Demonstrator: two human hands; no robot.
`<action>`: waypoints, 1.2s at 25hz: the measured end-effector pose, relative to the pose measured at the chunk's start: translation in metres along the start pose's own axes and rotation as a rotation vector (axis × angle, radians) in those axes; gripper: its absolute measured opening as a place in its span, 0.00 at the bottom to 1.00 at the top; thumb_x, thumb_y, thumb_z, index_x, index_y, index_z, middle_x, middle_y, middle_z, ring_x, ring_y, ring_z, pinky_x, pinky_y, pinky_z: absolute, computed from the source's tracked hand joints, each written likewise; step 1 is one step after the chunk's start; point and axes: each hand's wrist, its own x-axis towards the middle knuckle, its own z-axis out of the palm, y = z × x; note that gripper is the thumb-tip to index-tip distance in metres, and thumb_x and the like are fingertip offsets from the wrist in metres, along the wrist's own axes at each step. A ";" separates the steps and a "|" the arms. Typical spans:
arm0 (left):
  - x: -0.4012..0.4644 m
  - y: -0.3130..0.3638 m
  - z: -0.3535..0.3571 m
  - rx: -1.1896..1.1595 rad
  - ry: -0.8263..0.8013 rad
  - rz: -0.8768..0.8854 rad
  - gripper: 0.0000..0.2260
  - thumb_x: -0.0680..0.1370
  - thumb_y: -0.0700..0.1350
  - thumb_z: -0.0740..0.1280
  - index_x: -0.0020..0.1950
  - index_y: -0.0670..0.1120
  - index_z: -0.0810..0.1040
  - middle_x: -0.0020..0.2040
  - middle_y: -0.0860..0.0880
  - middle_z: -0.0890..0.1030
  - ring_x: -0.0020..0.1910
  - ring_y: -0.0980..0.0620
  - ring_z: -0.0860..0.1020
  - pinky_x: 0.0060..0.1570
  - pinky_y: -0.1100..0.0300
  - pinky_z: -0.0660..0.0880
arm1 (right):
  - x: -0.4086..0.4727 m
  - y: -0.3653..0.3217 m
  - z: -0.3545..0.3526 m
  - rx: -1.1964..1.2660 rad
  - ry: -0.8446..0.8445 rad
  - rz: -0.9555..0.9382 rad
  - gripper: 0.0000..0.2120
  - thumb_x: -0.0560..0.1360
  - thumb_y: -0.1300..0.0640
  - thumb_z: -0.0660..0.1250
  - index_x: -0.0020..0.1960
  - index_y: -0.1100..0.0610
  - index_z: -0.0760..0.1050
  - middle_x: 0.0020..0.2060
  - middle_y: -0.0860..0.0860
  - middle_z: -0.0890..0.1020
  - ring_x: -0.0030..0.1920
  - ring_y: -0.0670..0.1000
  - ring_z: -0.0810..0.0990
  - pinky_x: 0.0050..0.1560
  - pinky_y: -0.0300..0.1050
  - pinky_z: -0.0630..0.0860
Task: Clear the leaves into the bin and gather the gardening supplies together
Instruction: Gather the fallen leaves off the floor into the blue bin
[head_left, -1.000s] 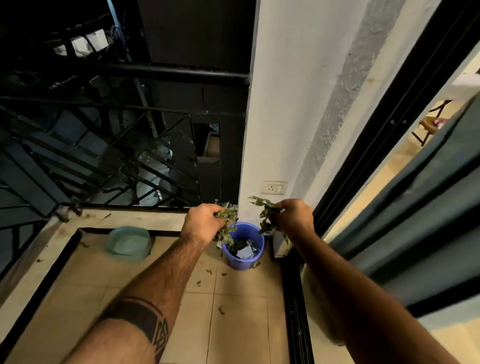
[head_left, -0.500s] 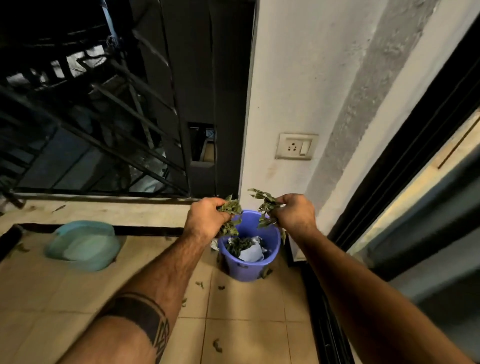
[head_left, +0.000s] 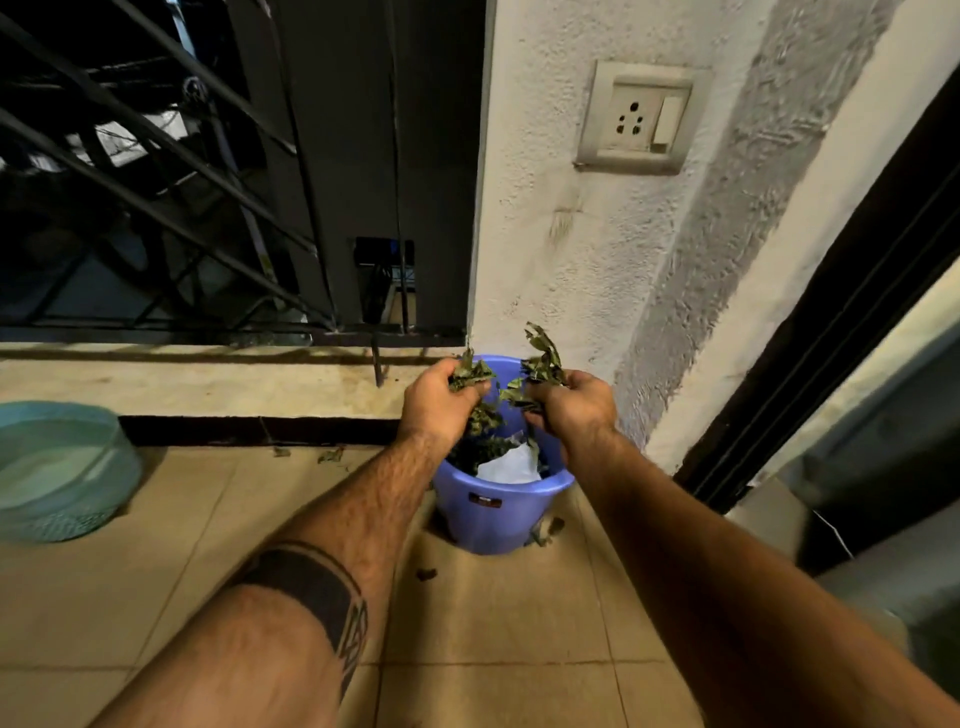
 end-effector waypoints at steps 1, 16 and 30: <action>-0.001 -0.002 0.005 0.019 -0.032 0.002 0.15 0.75 0.45 0.76 0.61 0.45 0.82 0.49 0.50 0.84 0.50 0.52 0.80 0.45 0.68 0.71 | 0.001 0.005 0.003 -0.009 -0.005 -0.006 0.14 0.70 0.65 0.77 0.56 0.60 0.82 0.42 0.59 0.86 0.38 0.58 0.85 0.43 0.56 0.84; 0.019 0.015 -0.003 0.550 -0.257 0.283 0.35 0.78 0.53 0.70 0.82 0.50 0.59 0.80 0.48 0.63 0.78 0.49 0.63 0.75 0.57 0.60 | -0.001 -0.018 -0.010 -0.725 -0.092 -0.456 0.26 0.77 0.53 0.69 0.74 0.53 0.70 0.68 0.55 0.78 0.67 0.58 0.76 0.67 0.50 0.73; -0.043 0.295 -0.210 0.798 -0.194 0.352 0.49 0.68 0.69 0.59 0.83 0.48 0.48 0.84 0.50 0.48 0.82 0.51 0.46 0.80 0.51 0.45 | -0.164 -0.311 -0.077 -0.990 -0.156 -0.764 0.41 0.77 0.33 0.63 0.82 0.53 0.56 0.80 0.54 0.62 0.80 0.56 0.58 0.78 0.56 0.61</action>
